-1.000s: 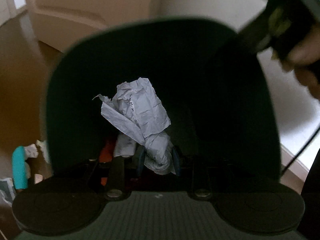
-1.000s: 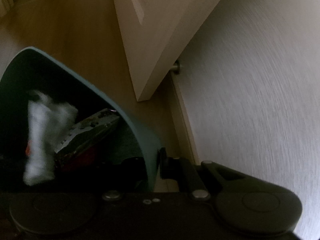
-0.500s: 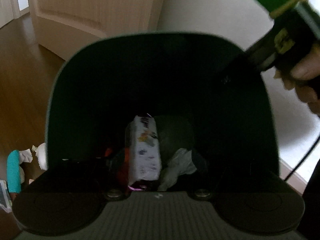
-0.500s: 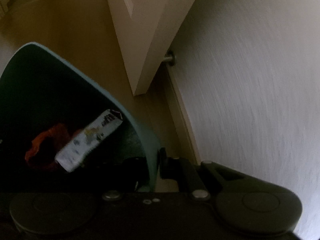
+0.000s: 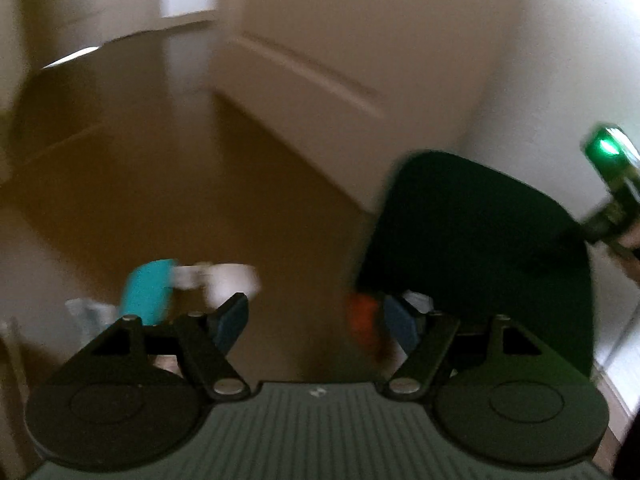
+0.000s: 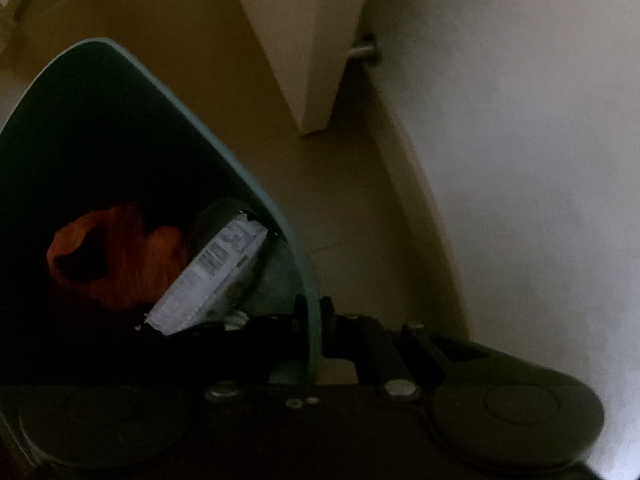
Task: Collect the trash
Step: 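Move the open left tool back toward the trash pile, then grasp the white-and-green plastic bag with the left tool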
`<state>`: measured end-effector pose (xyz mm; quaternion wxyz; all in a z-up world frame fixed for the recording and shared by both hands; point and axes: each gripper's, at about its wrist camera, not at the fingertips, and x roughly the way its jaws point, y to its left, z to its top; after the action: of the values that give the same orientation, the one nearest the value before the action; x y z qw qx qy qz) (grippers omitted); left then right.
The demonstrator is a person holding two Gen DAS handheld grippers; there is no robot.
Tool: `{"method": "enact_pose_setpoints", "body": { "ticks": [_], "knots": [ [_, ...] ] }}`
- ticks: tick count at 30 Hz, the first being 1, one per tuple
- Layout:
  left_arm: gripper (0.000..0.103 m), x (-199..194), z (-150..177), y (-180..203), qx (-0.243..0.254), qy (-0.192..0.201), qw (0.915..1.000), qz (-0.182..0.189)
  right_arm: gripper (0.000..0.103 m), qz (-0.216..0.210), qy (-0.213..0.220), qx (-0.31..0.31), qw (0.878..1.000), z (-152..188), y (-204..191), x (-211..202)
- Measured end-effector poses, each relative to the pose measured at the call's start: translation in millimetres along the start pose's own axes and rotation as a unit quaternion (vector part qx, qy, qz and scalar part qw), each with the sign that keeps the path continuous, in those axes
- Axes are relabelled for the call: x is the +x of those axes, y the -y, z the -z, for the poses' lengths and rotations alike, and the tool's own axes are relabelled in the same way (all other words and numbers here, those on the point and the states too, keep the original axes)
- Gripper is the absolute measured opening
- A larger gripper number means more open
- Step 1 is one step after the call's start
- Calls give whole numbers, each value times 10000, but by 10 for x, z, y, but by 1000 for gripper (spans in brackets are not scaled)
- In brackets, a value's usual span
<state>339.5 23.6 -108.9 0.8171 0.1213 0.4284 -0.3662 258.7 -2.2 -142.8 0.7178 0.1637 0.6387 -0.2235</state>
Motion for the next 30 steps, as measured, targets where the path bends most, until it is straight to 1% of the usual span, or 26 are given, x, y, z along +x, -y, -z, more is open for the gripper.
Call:
{"method": "enact_pose_setpoints", "body": {
  "ticks": [2,4,5,8,10,13,15,16,17,19,20,21,22,23,26,28,30],
  "knots": [
    [75,-8,4,-314,-215,14,9990,-404,4,-67,-8,-55,10000,-42,-130,12],
    [75,20,-26,-638,-451,48,9962,-749,4,-138,19,-196,9997,-96,-281,-6],
    [75,51,54,-757,-541,53,9943,-912,4,-161,17,-264,9995,-124,-357,-10],
    [75,238,-22,-1235,-868,46,9872,-1336,3,-201,23,-477,9987,-225,-570,-4],
    [75,446,-55,-1488,-988,-85,9825,-1575,3,-222,23,-570,9981,-311,-671,7],
    [75,723,-4,-1878,-1372,-366,9752,-1697,2,-254,-50,-782,9966,-430,-766,67],
    [75,988,50,-2125,-1626,-609,9699,-1708,3,-361,-164,-882,9953,-491,-778,105],
    [75,937,85,-2216,-1716,-690,9668,-1764,3,-383,-235,-922,9947,-513,-750,135],
    [75,1017,121,-2310,-1815,-792,9630,-1826,3,-395,-291,-906,9947,-530,-739,167],
    [75,1243,240,-2472,-2030,-1005,9566,-1832,3,-379,-330,-899,9947,-545,-762,196],
    [75,1314,299,-2494,-2114,-1077,9539,-1839,3,-363,-339,-889,9948,-552,-764,201],
    [75,1417,349,-2550,-2168,-1166,9514,-1851,7,-375,-345,-849,9951,-550,-745,202],
    [75,1423,406,-2556,-2196,-1230,9495,-1873,13,-404,-347,-786,9955,-546,-736,185],
    [75,1472,459,-2579,-2248,-1297,9468,-1902,14,-404,-359,-774,9955,-529,-744,181],
    [75,1689,571,-2690,-2367,-1491,9410,-1903,29,-502,-318,-820,9949,-486,-777,99],
    [75,1863,651,-2751,-2347,-1587,9397,-1914,56,-663,-328,-767,9943,-406,-790,35],
    [74,1962,688,-2794,-2356,-1674,9377,-1929,64,-707,-313,-781,9939,-314,-818,-38]
  ]
}}
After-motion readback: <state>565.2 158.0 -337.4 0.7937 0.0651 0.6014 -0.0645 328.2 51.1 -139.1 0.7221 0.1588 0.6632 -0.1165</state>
